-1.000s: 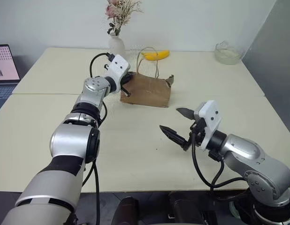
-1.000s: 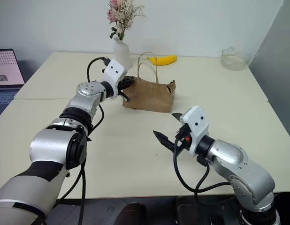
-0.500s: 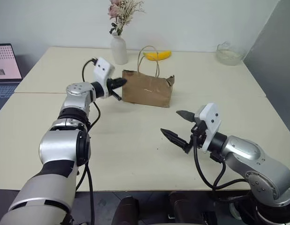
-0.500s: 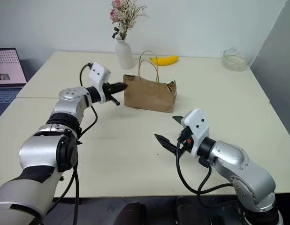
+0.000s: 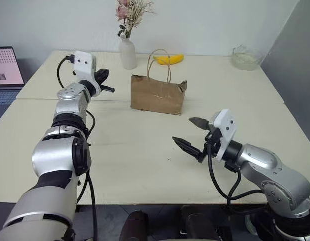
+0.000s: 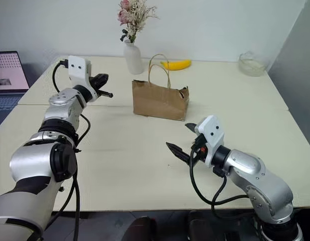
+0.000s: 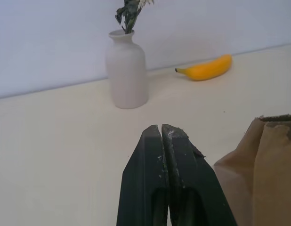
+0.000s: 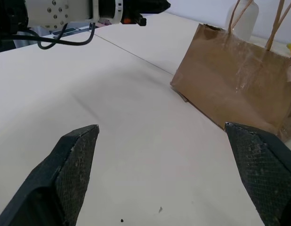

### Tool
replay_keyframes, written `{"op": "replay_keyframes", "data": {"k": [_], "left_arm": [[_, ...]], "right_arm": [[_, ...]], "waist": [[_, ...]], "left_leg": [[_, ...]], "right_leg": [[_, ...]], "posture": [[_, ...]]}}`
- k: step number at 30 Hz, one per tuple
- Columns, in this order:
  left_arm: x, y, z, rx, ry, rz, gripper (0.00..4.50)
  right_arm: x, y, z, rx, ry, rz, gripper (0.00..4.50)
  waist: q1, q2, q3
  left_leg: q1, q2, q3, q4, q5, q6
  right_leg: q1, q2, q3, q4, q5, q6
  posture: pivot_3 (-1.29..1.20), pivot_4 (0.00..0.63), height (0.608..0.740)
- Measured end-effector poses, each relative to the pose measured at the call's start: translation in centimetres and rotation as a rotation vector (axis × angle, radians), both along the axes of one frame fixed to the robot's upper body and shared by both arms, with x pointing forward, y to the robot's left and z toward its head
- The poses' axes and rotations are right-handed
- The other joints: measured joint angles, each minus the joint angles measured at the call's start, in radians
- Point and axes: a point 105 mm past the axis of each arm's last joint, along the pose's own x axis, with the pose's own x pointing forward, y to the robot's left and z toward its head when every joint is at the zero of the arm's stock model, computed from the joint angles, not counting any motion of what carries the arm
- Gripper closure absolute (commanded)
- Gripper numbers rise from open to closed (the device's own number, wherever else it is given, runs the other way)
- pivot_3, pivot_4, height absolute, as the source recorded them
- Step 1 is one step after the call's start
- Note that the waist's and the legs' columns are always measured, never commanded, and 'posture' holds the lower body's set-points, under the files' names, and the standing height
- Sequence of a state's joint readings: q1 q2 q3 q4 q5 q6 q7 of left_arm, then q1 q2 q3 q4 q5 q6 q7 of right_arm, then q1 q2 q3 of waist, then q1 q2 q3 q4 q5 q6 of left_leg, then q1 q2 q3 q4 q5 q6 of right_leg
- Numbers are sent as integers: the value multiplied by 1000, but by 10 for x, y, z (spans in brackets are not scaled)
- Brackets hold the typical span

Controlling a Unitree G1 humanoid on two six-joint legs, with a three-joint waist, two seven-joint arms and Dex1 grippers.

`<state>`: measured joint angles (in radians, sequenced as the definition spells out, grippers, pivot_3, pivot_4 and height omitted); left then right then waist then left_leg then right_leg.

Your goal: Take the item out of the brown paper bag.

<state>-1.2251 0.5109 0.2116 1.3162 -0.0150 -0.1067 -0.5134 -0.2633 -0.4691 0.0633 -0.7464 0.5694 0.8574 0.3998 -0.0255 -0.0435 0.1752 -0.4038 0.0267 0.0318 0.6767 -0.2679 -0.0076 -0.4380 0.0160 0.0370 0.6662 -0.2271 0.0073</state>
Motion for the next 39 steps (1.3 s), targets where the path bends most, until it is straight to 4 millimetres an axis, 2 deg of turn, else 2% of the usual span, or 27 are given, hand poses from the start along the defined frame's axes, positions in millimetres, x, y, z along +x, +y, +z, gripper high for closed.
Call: {"op": "replay_keyframes", "data": {"k": [6,14,20,25,29,31,33,35,37,38,39], "left_arm": [[3,-31,-22,29,72,-90,4438],[1,-36,-24,29,83,-129,4438],[-2,-40,-36,39,133,-176,4438],[-4,-47,-37,33,144,-238,4438],[-9,-44,-41,31,154,-269,4438],[-16,-33,-41,44,148,-316,4438],[-34,-18,-31,69,112,-420,4438],[-56,-7,-17,88,73,-505,4438],[-85,-4,-12,89,60,-563,4438],[-100,-5,-15,90,69,-583,4500],[-114,-9,-20,84,85,-605,4500]], "right_arm": [[1,-1,0,-6,-4,-11,0],[4,-5,1,-17,-29,-41,0],[4,-5,2,-18,-35,-42,0],[2,-5,4,-24,-45,-42,0],[3,-4,6,-25,-49,-41,0],[5,0,14,-8,-76,-32,0],[14,4,27,23,-111,-35,0],[30,4,37,32,-135,-60,0],[50,1,46,28,-159,-97,0],[62,-1,52,26,-173,-117,412],[76,-4,59,20,-195,-149,632]], "waist": [[-1,0,0],[-5,0,0],[-4,0,0],[-4,0,0],[-6,0,0],[-12,0,0],[-23,0,0],[-28,0,0],[-29,0,0],[-30,0,0],[-31,0,0]], "left_leg": [[0,0,0,0,0,0],[0,1,0,0,0,0],[0,0,0,0,0,0],[0,0,1,0,0,0],[1,0,1,0,0,0],[1,1,2,0,0,0],[2,1,4,0,0,0],[3,2,3,0,0,0],[3,2,3,1,0,-1],[4,2,3,1,0,-1],[4,2,3,1,0,-1]], "right_leg": [[0,0,0,0,0,0],[0,0,1,1,0,0],[0,0,1,1,0,0],[0,0,1,1,0,0],[0,0,1,1,0,0],[-2,0,1,3,0,-1],[-3,0,2,8,3,-6],[-3,0,4,9,2,-7],[-3,-1,4,12,1,-9],[-3,-2,5,12,1,-9],[-3,-2,4,12,1,-9]], "posture": [[0,150,740],[0,150,740],[0,150,740],[0,150,740],[0,150,740],[0,150,740],[0,150,740],[0,150,740],[0,150,740],[0,150,740],[0,150,740]]}}
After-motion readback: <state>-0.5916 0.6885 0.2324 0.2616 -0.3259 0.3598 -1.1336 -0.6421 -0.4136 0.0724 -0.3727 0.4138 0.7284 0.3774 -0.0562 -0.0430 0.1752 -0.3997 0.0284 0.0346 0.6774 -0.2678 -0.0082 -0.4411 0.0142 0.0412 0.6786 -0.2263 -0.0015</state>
